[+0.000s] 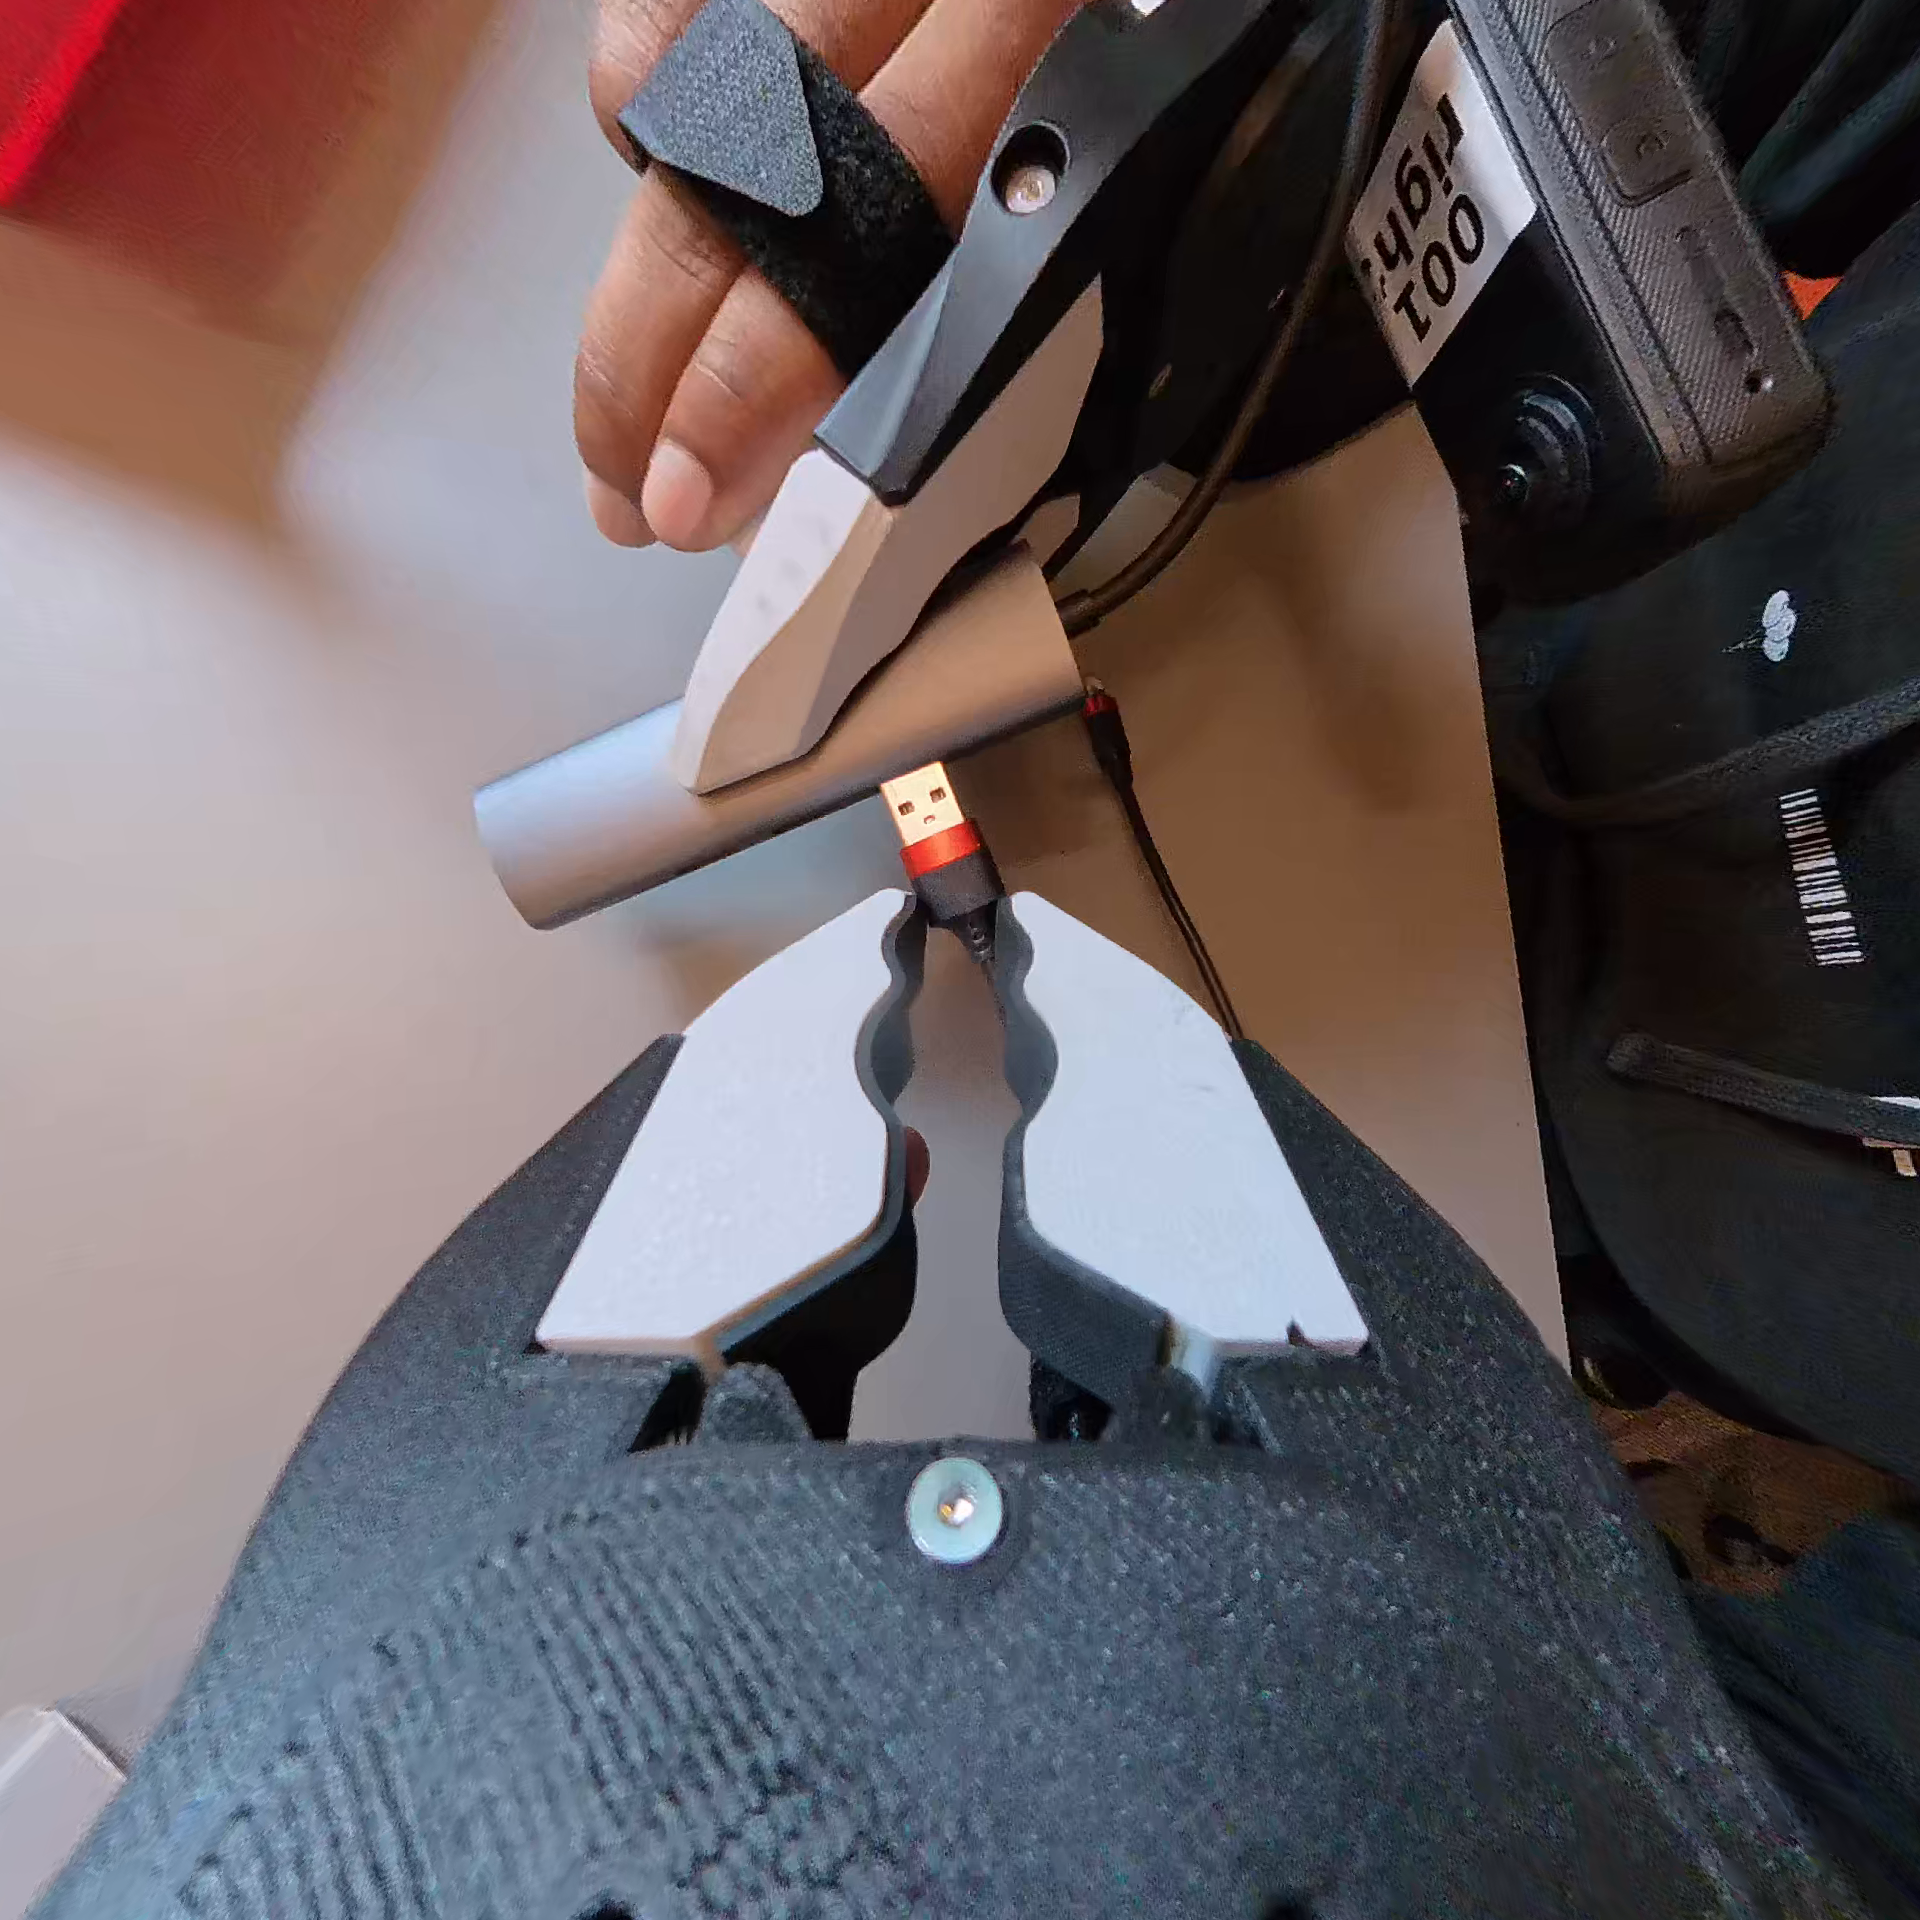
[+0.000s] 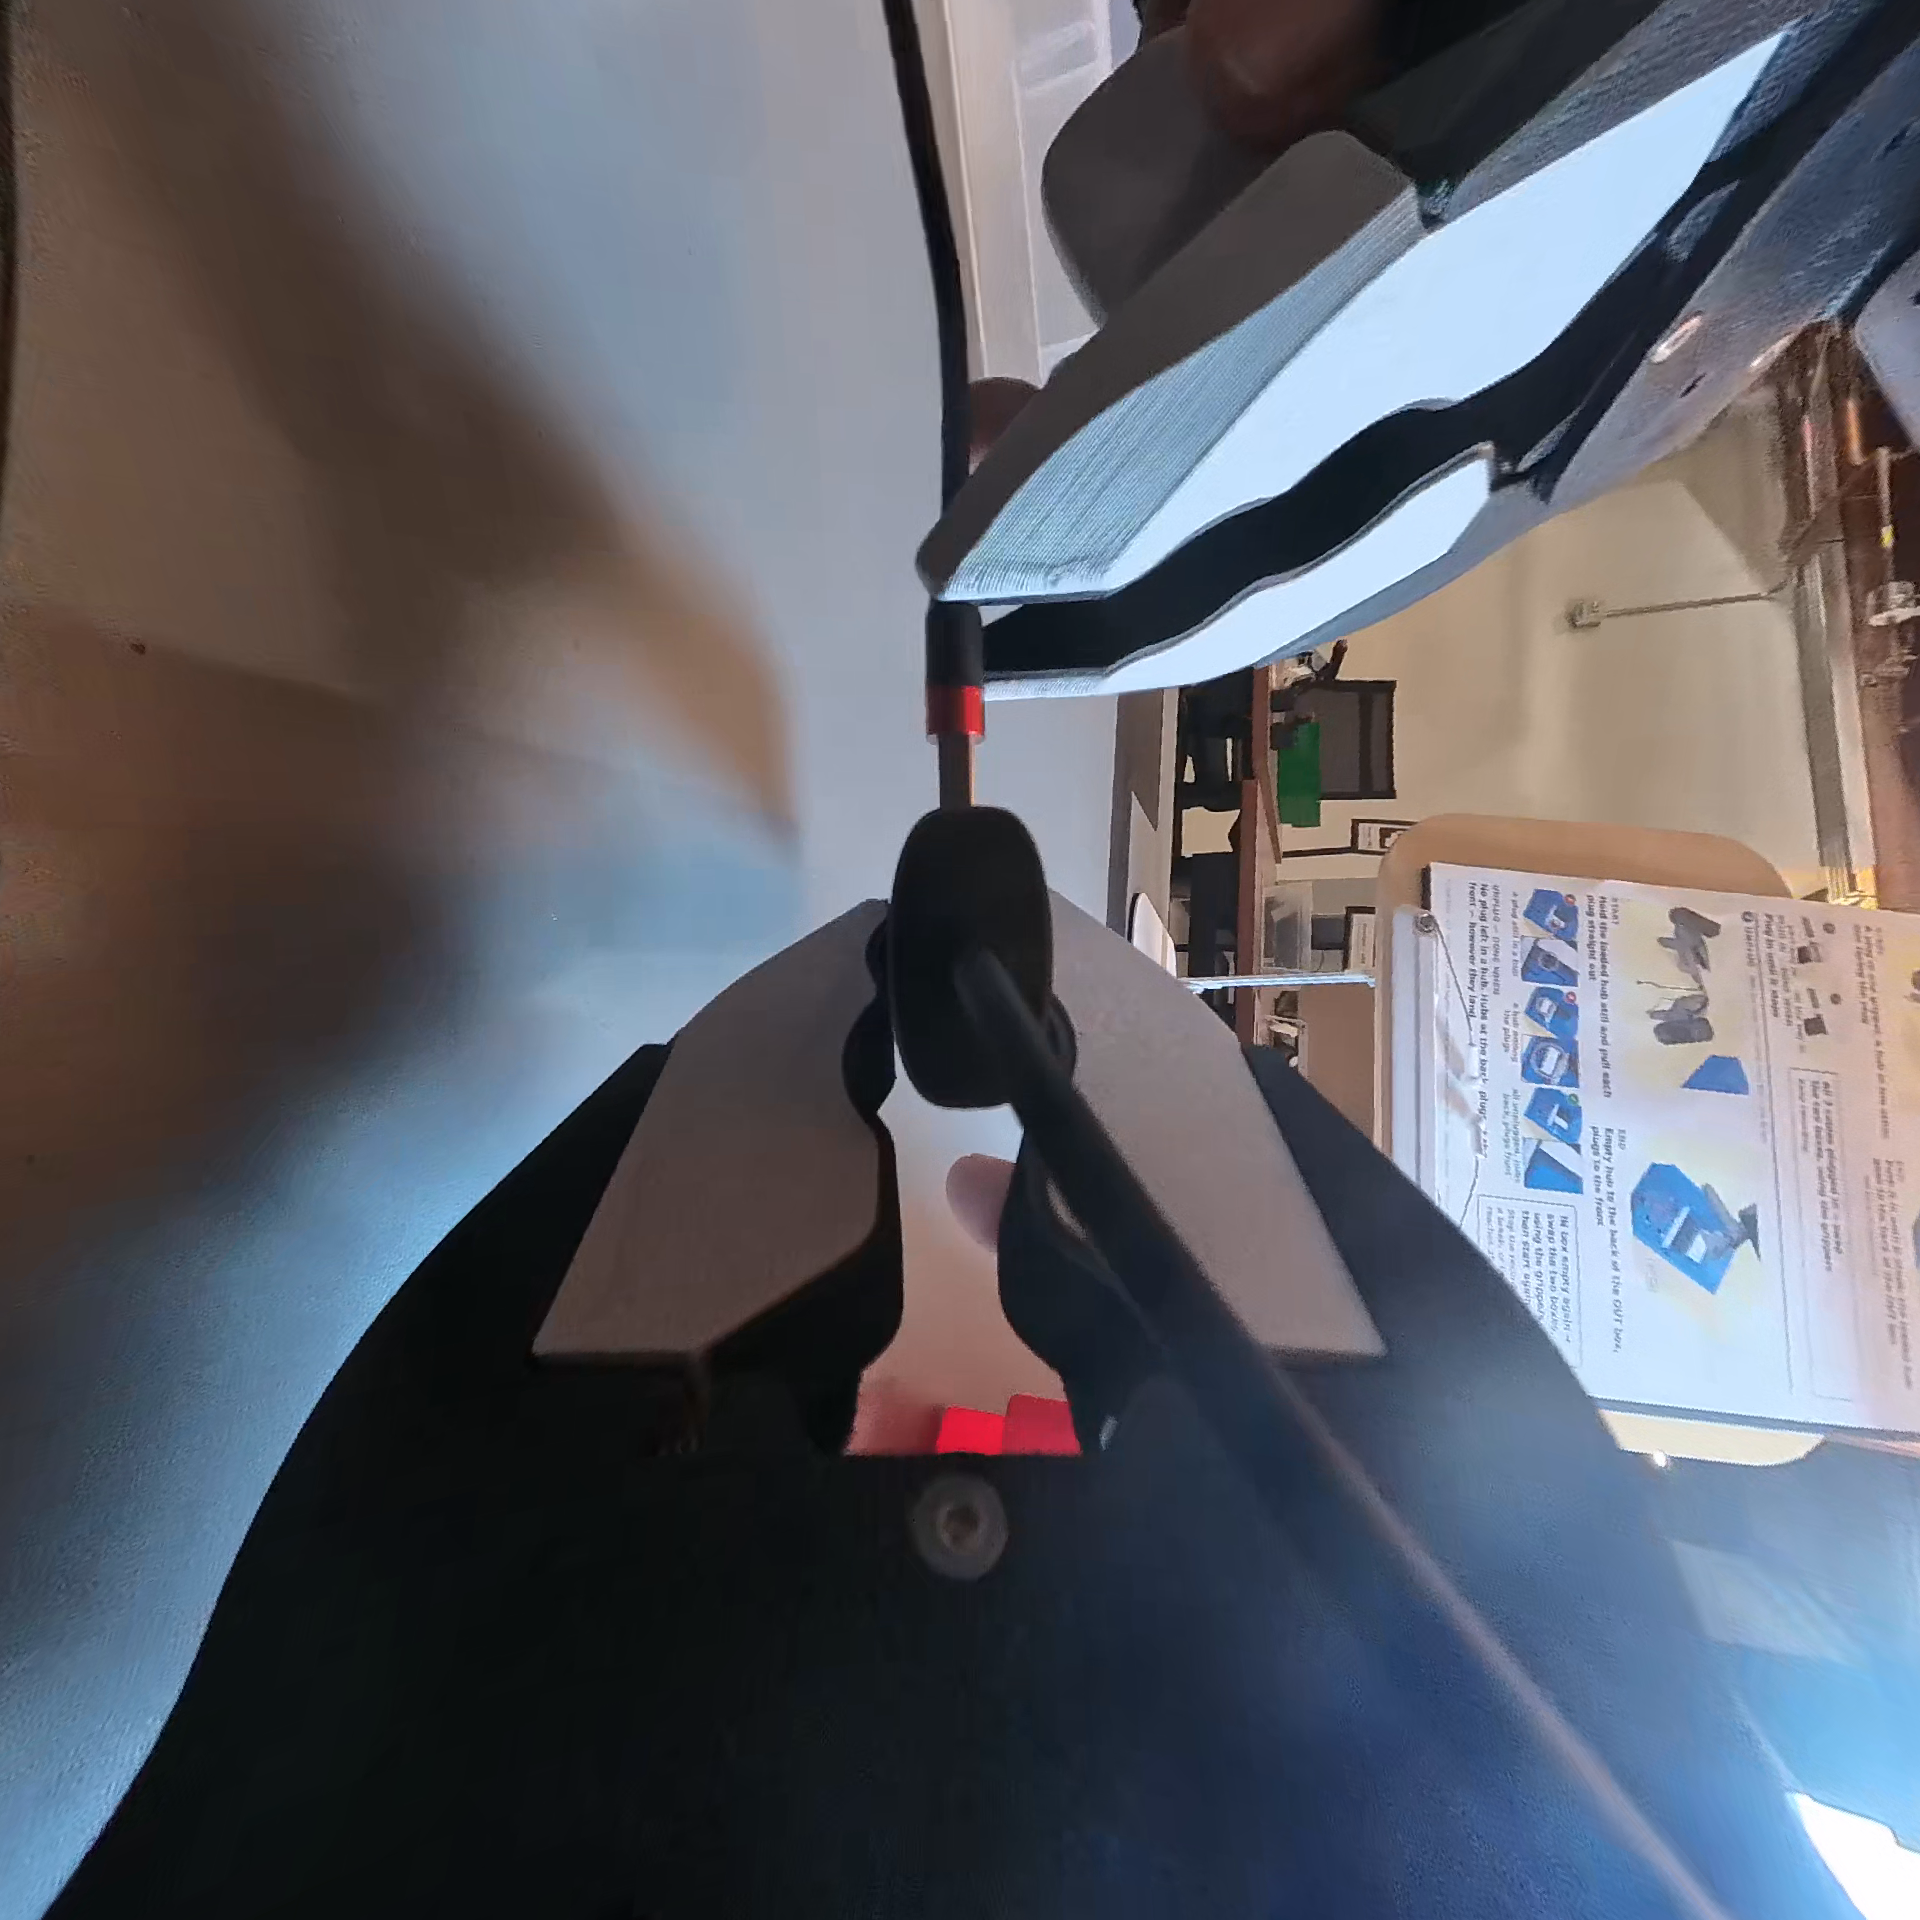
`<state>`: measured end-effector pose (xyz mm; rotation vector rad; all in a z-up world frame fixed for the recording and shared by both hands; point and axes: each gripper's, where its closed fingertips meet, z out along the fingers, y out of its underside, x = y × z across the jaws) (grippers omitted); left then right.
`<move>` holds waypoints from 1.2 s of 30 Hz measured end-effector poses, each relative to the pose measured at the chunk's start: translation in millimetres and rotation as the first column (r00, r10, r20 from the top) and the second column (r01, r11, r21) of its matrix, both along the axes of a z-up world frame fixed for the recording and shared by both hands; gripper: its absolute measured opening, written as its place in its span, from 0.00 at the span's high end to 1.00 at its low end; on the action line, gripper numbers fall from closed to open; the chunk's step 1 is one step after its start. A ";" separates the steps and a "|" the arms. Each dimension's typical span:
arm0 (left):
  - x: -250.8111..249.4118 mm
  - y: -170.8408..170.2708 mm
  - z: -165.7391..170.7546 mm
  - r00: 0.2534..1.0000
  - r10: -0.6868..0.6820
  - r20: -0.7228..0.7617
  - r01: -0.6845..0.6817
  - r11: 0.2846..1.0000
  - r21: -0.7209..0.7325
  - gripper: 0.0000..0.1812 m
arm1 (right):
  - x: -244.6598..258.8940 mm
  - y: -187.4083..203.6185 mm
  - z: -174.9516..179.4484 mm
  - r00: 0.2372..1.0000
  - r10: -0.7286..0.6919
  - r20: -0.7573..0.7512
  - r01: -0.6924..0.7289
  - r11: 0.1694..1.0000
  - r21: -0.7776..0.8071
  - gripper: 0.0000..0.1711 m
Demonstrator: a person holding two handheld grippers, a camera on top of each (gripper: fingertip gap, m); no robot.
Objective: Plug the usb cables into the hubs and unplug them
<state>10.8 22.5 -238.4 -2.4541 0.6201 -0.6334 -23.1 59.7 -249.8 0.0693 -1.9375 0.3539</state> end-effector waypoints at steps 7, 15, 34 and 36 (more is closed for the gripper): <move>13.4 1.1 0.8 0.996 -0.026 0.088 0.024 1.000 0.016 0.93 | 6.9 -6.1 -0.4 0.999 0.012 0.050 -0.010 0.999 -0.037 0.90; 9.5 8.0 -4.8 0.987 0.059 0.153 -0.054 0.998 -0.033 0.93 | 5.1 3.7 -4.5 0.997 -0.050 0.053 0.047 0.997 0.056 0.90; 14.2 13.9 -0.9 0.924 0.080 0.375 -0.061 0.996 -0.062 0.93 | 9.2 11.4 -5.6 0.997 -0.062 0.055 0.052 0.985 0.163 0.90; 14.5 13.0 -0.3 0.927 0.069 0.370 -0.052 0.997 -0.056 0.93 | 10.1 9.9 -6.0 0.997 -0.054 0.061 0.043 0.986 0.163 0.90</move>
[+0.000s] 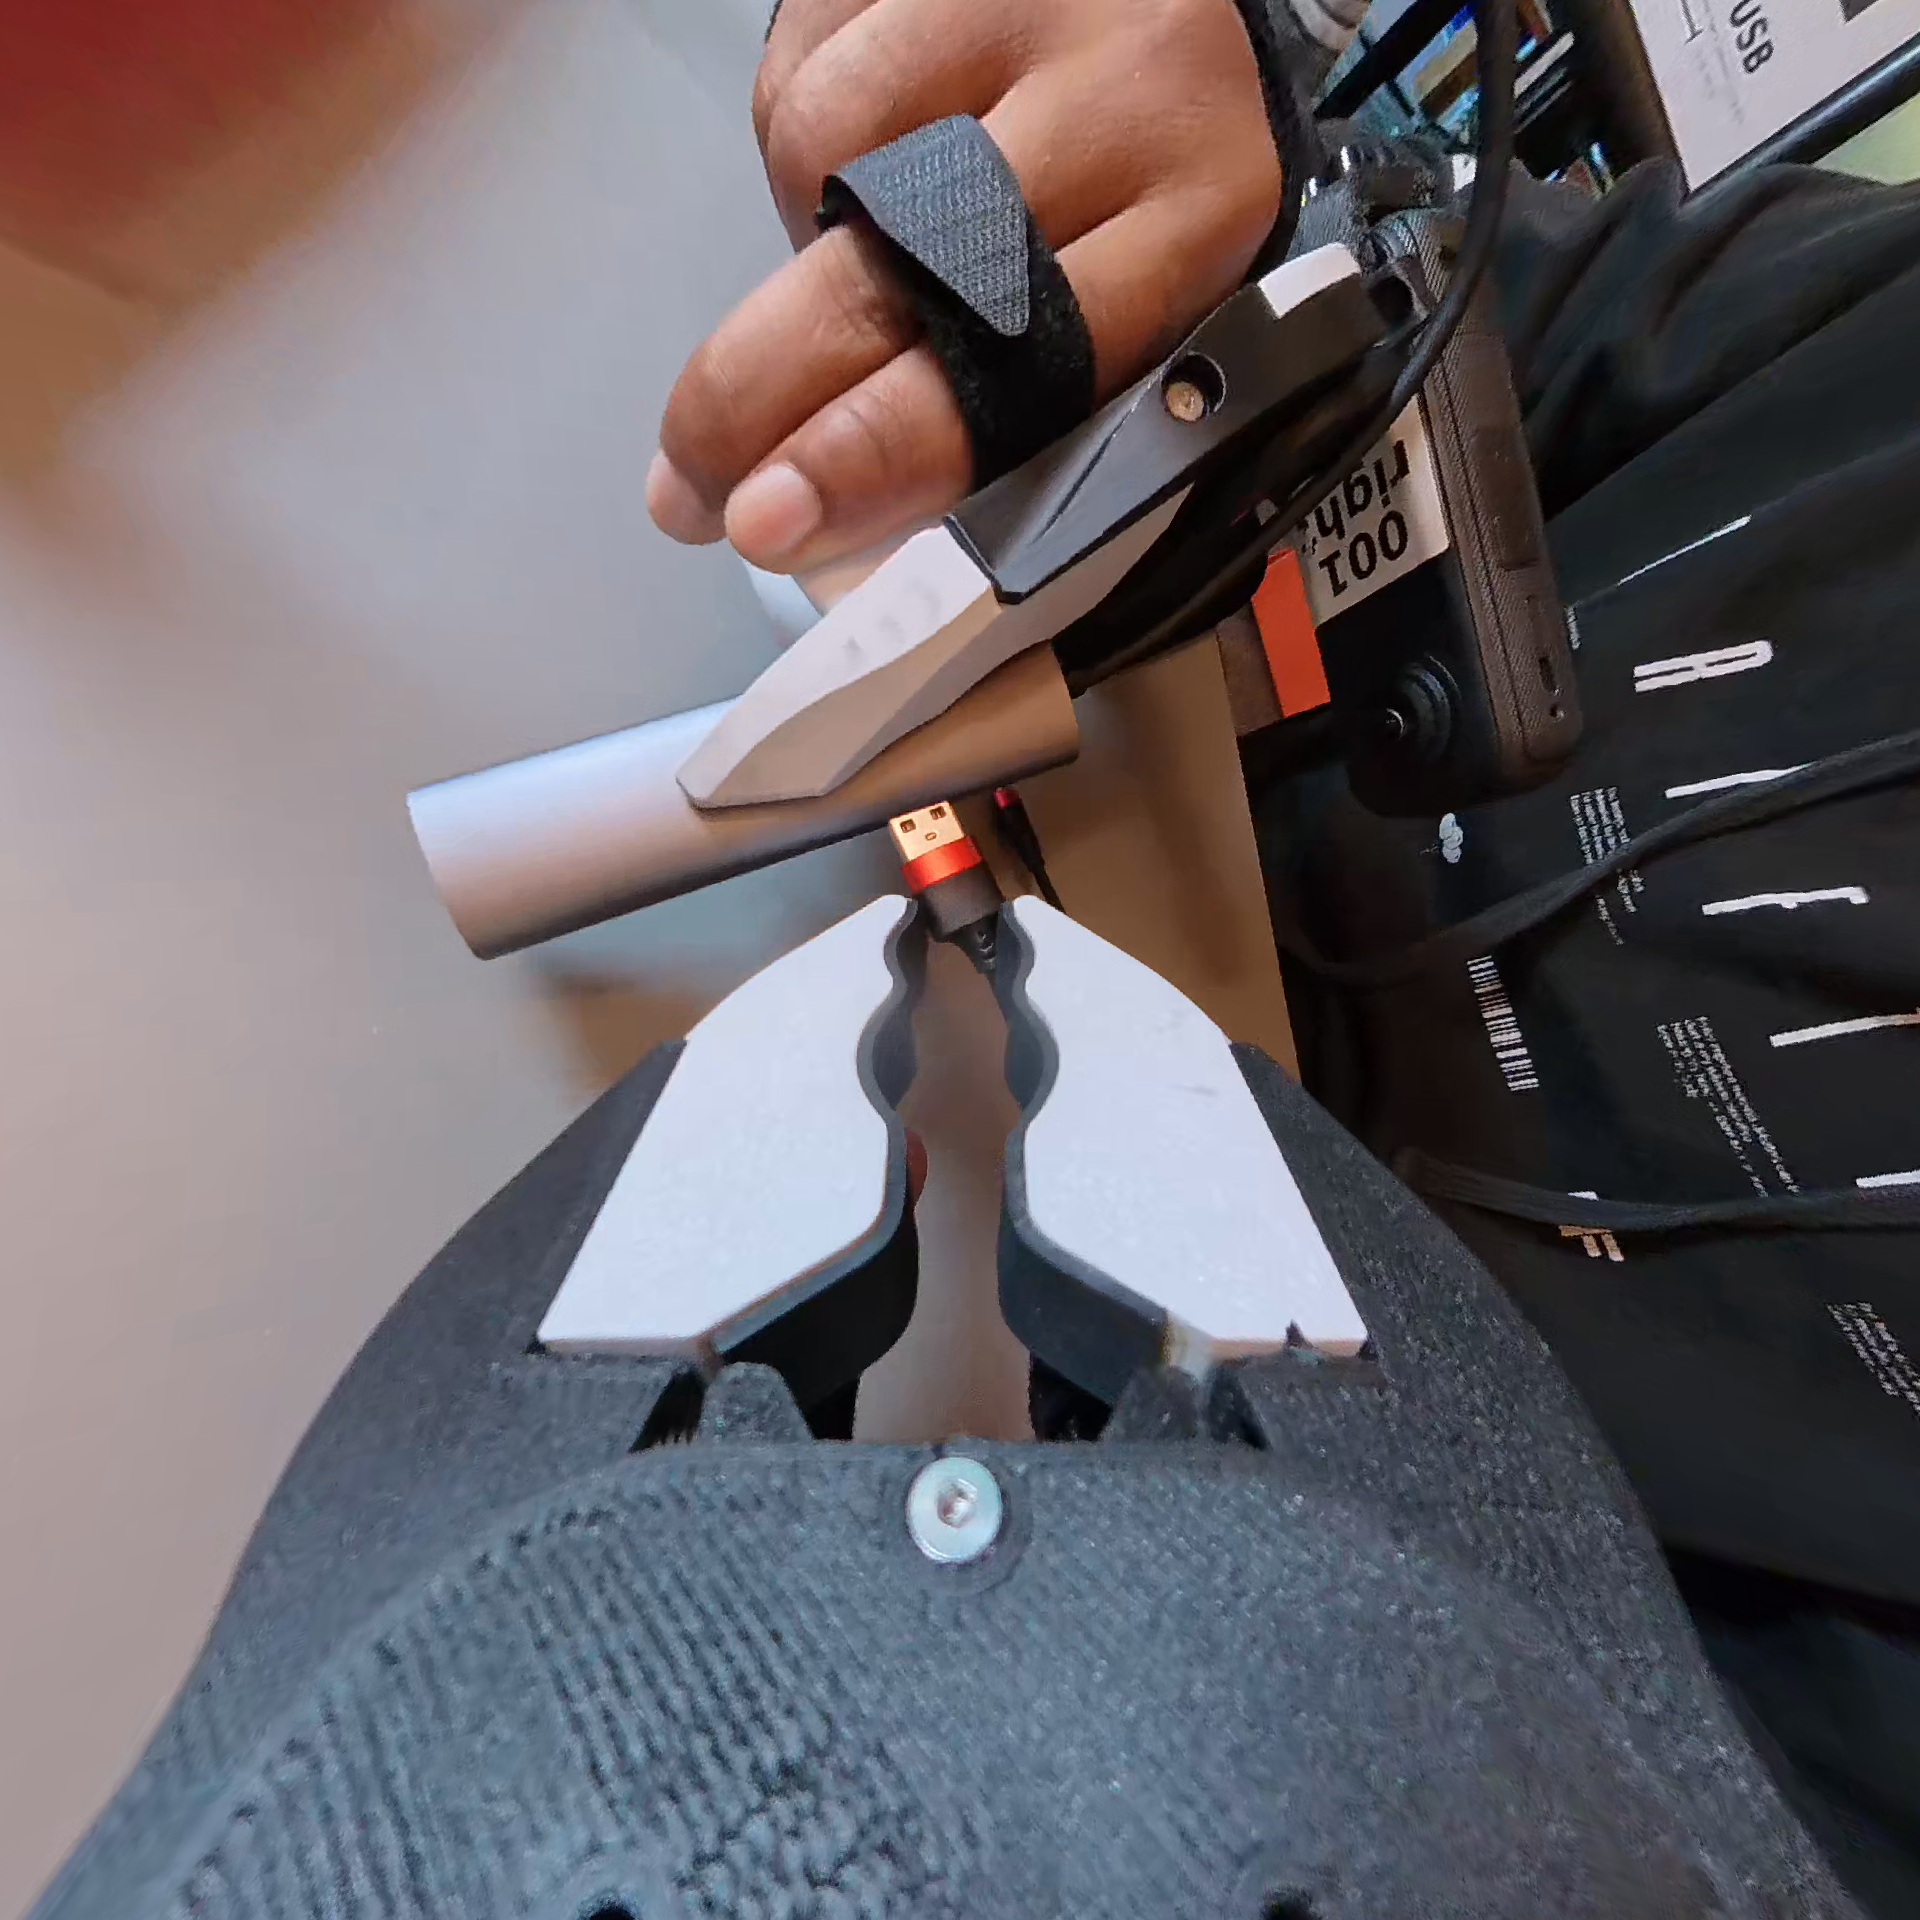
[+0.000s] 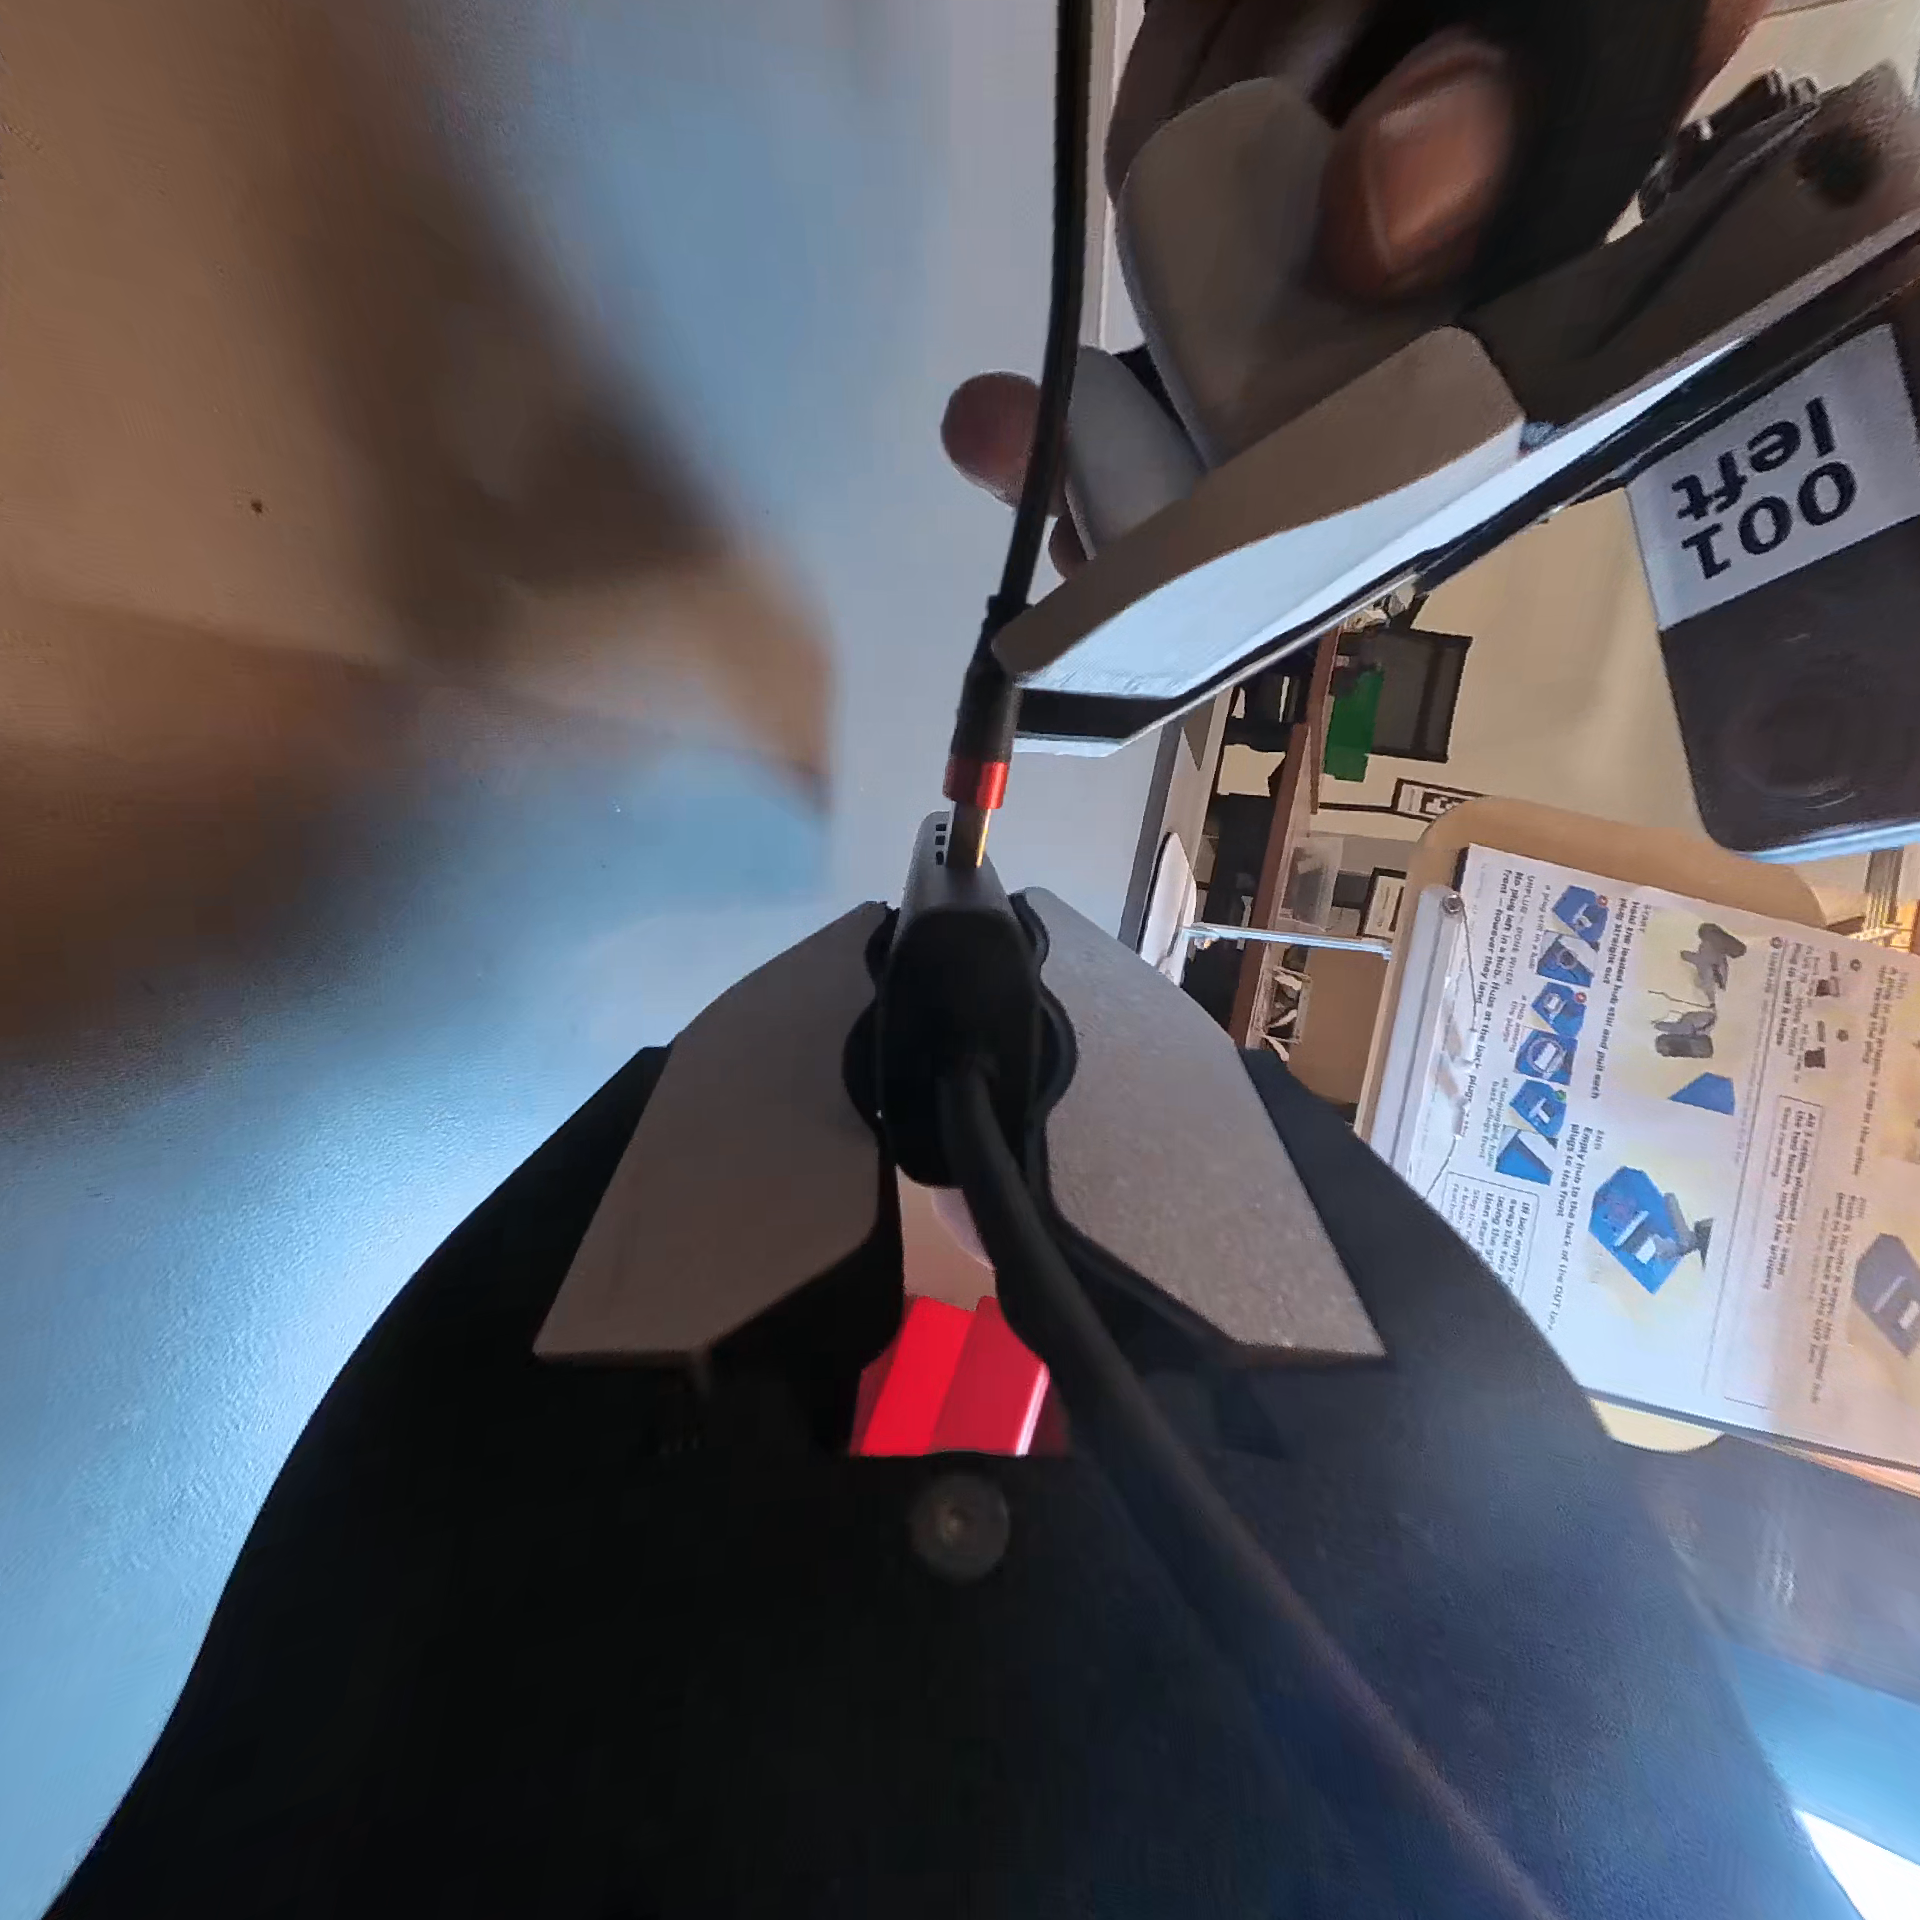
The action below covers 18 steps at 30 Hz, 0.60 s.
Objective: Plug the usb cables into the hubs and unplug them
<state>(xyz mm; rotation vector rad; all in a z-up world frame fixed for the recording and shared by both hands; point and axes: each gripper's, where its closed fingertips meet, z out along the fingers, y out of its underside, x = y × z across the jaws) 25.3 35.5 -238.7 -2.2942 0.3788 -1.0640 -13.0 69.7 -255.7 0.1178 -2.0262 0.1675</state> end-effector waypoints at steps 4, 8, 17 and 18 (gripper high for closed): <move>-0.1 0.8 -9.0 0.993 -0.008 -0.115 0.008 1.000 -0.002 0.93 | -1.8 -2.0 1.2 1.000 -0.009 -0.017 0.009 1.000 -0.023 0.90; -2.1 3.2 -5.6 0.991 0.019 -0.135 -0.017 1.000 0.016 0.93 | -4.4 0.1 2.4 0.999 -0.038 -0.024 0.037 0.999 -0.019 0.90; -4.6 10.5 -2.4 0.993 0.053 -0.101 -0.048 0.997 0.052 0.93 | -6.6 5.3 5.7 0.997 -0.070 -0.030 0.068 0.997 -0.044 0.89; -8.4 11.5 7.3 0.995 0.070 -0.066 -0.064 0.994 0.093 0.93 | -8.6 6.6 12.0 0.996 -0.088 -0.033 0.084 0.992 -0.099 0.89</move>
